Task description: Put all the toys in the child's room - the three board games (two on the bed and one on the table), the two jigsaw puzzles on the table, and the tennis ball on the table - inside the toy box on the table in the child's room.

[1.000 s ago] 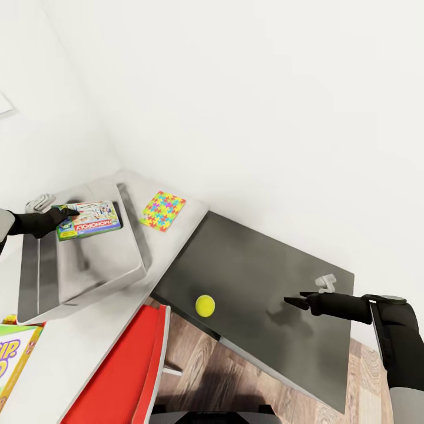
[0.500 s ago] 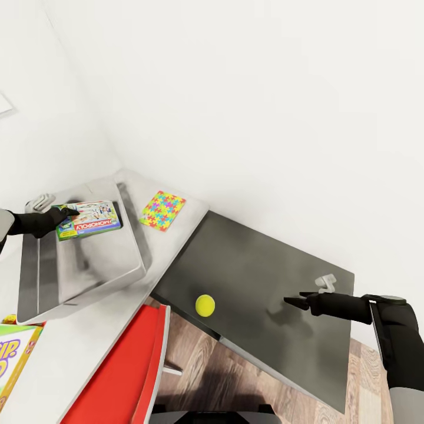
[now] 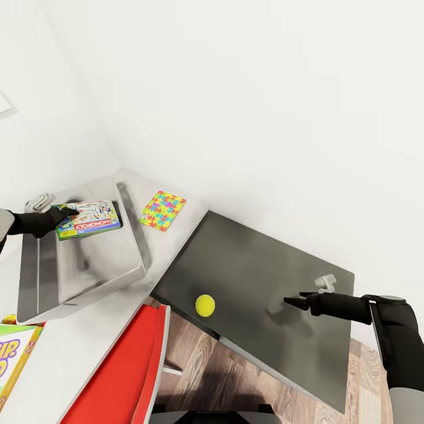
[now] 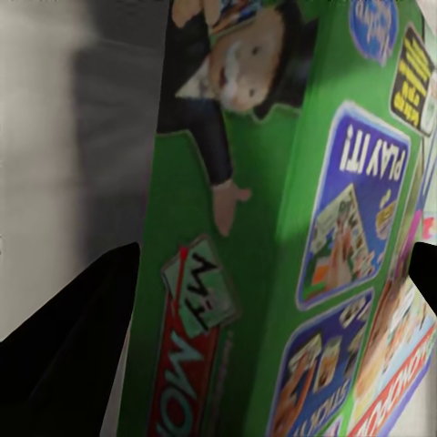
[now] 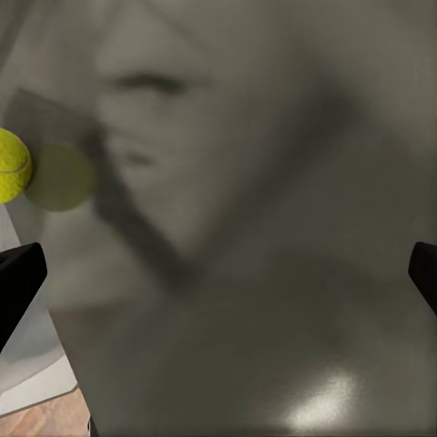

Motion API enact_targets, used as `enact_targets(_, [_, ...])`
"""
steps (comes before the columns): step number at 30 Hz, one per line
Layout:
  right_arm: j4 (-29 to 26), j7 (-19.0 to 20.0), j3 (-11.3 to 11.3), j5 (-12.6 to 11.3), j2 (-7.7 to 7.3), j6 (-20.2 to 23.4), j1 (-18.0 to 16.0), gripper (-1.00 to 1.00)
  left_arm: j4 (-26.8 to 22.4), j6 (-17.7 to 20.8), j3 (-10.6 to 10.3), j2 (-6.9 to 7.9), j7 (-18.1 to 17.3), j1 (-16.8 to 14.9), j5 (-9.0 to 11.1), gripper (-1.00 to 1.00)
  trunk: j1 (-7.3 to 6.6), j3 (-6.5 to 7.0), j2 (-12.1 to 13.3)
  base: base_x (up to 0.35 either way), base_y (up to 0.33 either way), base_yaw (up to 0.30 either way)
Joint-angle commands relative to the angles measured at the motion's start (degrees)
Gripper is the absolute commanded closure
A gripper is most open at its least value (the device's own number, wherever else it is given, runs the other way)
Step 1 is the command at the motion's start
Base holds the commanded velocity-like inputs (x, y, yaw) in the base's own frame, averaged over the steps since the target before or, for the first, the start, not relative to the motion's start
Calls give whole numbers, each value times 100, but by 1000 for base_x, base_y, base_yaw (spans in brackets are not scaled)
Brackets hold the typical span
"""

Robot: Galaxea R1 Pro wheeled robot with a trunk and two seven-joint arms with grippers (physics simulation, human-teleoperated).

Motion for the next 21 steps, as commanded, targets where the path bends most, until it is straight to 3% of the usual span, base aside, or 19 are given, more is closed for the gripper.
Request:
enact_targets(1, [-7,57,-9,55,3,44,-6,-100,1,14,26,-2,-20,-4,-190,100,4,-9,-9,0,0,0])
enact_targets(5, [-7,57,-9,55,4,40,-6,-100,1,0,28,-2,-4,-4,-196,100,4,-9,-9,0,0,0])
enact_targets(6, [-7,57,-9,55,4,40,-6,-100,1,-4,29,-1,2,-4,-200,-100,4,-9,-9,0,0,0])
enact_targets(21, [-7,57,-9,55,2,44,-5,-100,-6,-38,33,44,14,-4,-202,-100,4,-9,-9,0,0,0])
